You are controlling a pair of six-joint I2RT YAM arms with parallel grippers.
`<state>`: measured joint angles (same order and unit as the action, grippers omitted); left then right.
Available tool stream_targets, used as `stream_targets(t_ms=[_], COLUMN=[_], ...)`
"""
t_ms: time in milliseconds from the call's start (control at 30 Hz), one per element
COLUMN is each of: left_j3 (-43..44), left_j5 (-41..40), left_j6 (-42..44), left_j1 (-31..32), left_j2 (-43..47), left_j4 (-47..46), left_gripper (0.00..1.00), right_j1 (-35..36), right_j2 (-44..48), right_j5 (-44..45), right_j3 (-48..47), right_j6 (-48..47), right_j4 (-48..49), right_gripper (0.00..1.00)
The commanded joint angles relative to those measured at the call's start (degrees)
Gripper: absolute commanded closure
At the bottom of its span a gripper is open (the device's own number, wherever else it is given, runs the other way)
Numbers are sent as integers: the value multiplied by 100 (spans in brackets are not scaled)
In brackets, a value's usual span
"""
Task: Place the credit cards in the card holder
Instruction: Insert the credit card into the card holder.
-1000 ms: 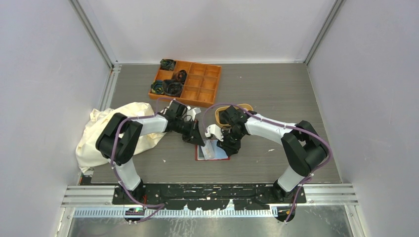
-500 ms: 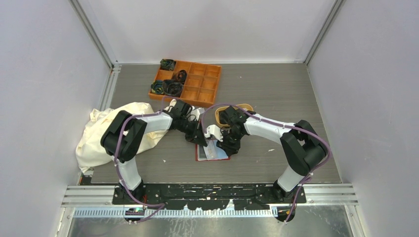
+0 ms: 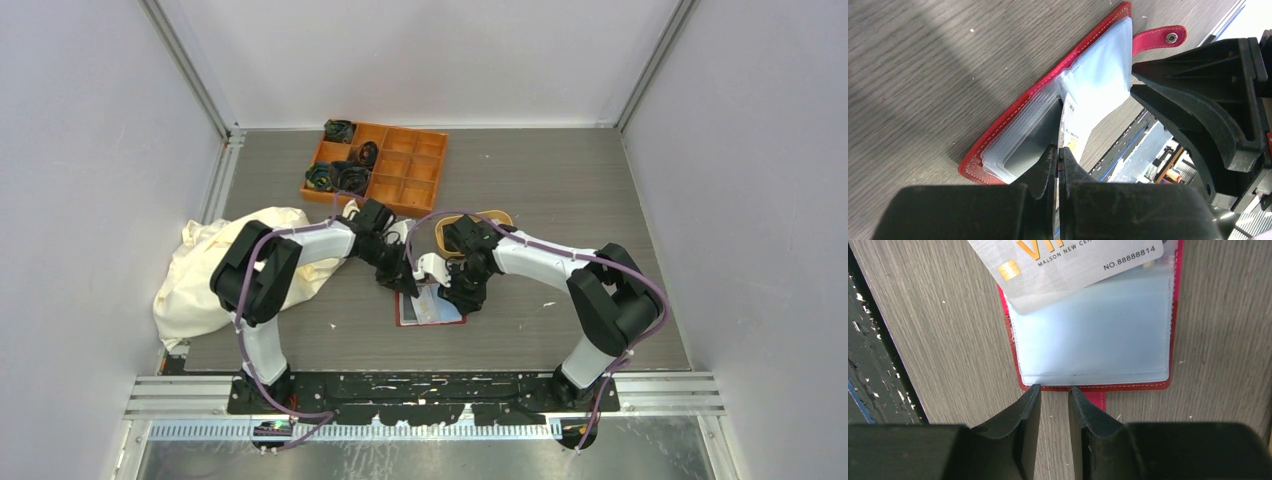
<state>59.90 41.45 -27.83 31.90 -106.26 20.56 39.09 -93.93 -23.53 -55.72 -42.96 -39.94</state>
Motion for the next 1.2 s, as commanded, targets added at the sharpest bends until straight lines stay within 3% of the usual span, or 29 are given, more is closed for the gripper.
stream_targets(t_ms=[0, 333, 833, 1167], left_j3=[331, 811, 1208, 1200], left_j5=[-290, -456, -326, -214], left_j6=[151, 227, 185, 229], left_j1=[94, 209, 317, 319], left_j2=[-202, -527, -793, -919], left_j4=[434, 922, 939, 920], left_gripper=[99, 96, 94, 90], right_j1=[48, 84, 105, 131], right_j2=[6, 17, 82, 482], right_j5=[55, 85, 84, -525], right_j3=[-193, -207, -220, -123], right_j6=[7, 29, 51, 96], right_j4=[22, 22, 13, 170], right_gripper=[68, 67, 67, 67])
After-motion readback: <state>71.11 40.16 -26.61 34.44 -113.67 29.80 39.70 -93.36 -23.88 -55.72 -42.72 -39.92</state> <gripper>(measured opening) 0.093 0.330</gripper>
